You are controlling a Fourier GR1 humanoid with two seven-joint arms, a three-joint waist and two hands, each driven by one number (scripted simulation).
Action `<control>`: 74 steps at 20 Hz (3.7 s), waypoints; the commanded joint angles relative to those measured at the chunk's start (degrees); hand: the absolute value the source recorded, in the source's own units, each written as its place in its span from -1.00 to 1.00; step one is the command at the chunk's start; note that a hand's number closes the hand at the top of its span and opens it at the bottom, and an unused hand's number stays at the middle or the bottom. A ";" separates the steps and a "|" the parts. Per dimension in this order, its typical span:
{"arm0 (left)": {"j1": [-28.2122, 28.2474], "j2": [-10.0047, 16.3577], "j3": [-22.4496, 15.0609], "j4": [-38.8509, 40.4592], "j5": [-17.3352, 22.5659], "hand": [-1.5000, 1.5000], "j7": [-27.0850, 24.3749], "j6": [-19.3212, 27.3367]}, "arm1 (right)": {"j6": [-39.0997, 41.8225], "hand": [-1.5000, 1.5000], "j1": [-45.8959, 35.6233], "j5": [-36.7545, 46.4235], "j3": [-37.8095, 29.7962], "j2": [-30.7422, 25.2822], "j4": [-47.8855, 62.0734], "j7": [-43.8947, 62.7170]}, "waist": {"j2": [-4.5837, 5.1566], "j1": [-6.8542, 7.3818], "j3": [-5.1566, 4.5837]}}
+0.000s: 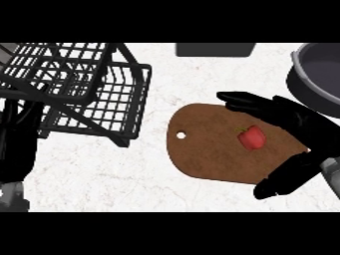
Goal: Pick the bell pepper from the cutting board and place it in the pot
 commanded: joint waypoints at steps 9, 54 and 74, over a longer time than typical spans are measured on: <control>1.79 1.03 -8.93 0.35 -3.81 0.00 9.53 -1.57 | 6.31 -1.00 -3.93 16.08 -6.48 -20.38 1.50 -21.73 | 0.73 -1.93 -0.16; -4.07 -9.63 -4.81 6.30 -12.03 0.00 13.35 -6.64 | 12.17 -1.00 7.98 54.43 -0.31 -6.23 -7.66 -0.58 | 0.21 -0.78 -0.26; -5.22 -12.48 -1.74 4.75 -15.27 0.00 16.12 -8.55 | 2.96 -1.00 3.21 77.74 6.19 5.61 10.90 1.38 | 0.24 -0.62 -0.25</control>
